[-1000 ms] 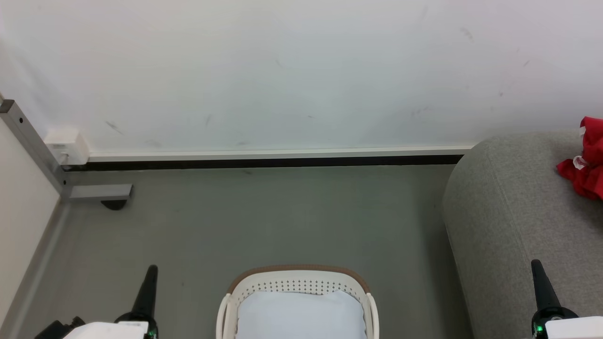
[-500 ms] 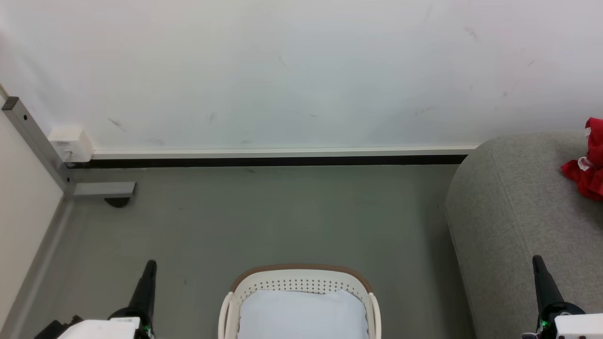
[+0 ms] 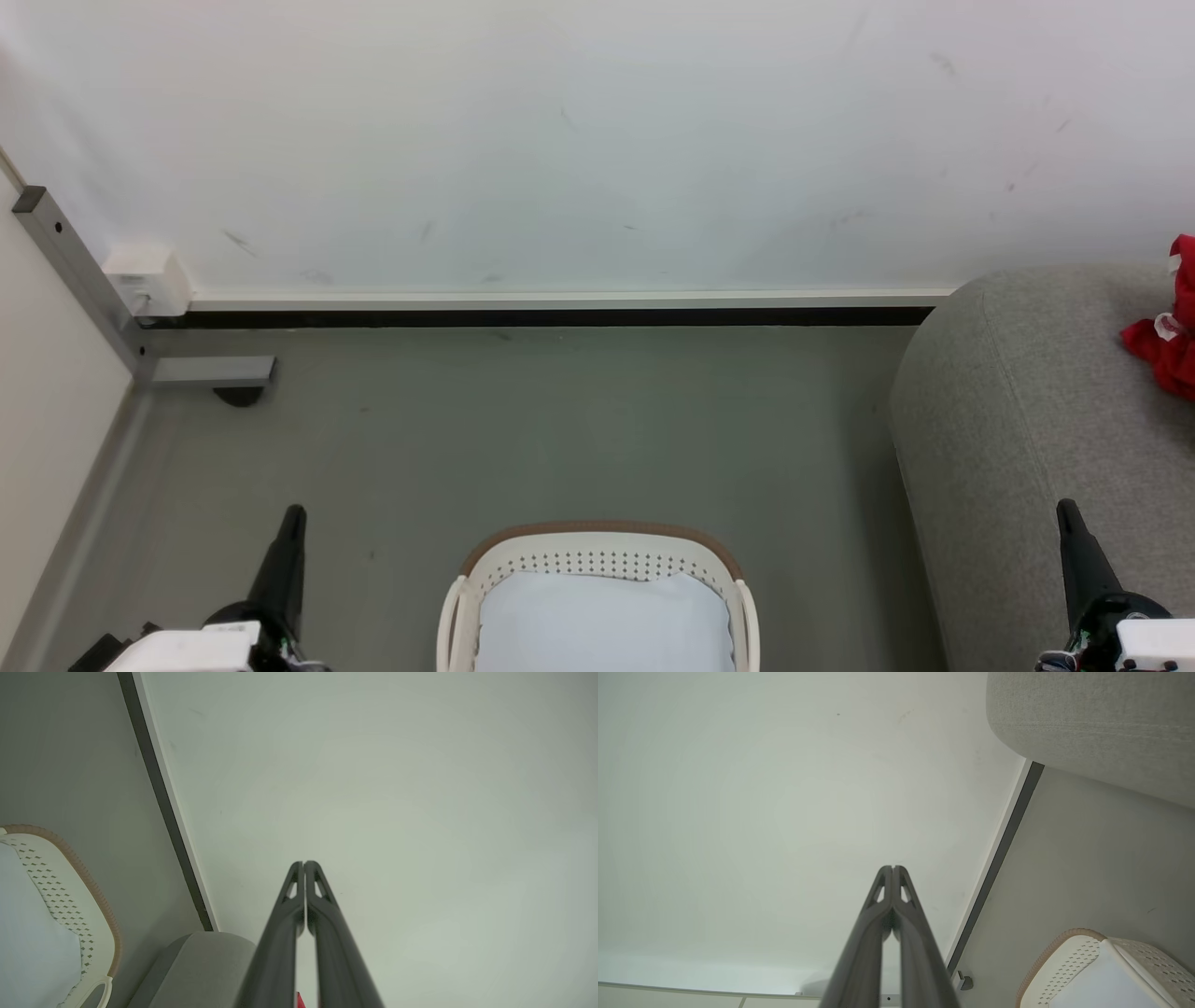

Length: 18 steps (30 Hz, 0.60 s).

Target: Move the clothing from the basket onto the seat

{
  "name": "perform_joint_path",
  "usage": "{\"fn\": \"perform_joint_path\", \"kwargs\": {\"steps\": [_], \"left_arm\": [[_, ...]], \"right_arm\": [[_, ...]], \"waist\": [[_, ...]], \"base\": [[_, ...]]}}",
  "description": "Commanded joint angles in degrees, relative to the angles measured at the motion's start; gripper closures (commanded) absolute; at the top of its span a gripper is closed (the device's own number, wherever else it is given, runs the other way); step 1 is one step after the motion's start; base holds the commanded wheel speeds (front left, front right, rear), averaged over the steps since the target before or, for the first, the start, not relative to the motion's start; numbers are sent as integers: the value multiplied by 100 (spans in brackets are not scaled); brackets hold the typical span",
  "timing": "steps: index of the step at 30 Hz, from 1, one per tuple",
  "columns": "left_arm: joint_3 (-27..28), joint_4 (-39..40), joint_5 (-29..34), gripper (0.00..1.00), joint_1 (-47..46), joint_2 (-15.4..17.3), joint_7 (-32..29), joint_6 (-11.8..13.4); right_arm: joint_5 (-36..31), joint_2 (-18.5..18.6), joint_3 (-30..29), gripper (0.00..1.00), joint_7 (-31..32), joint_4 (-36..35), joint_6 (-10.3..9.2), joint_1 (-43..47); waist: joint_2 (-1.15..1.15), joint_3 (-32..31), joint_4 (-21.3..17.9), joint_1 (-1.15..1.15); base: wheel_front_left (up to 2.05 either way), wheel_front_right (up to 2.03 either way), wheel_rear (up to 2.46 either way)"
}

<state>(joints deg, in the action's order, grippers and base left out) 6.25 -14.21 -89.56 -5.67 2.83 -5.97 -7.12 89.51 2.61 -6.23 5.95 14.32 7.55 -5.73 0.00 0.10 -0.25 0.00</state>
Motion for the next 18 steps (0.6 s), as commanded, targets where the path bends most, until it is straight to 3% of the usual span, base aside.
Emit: {"fn": "perform_joint_path", "kwargs": {"steps": [1, 18], "left_arm": [[25, 22, -104, 100, -72, 12, -26, -47], [42, 22, -318, 100, -85, 9, -81, -53]], "right_arm": [[101, 48, -31, 100, 25, -42, -11, -65], [292, 48, -45, 100, 81, -46, -12, -83]], "waist": [[0, 1, 5, 0], [0, 8, 25, 0]], "base": [[0, 0, 0], [0, 0, 0]]}}
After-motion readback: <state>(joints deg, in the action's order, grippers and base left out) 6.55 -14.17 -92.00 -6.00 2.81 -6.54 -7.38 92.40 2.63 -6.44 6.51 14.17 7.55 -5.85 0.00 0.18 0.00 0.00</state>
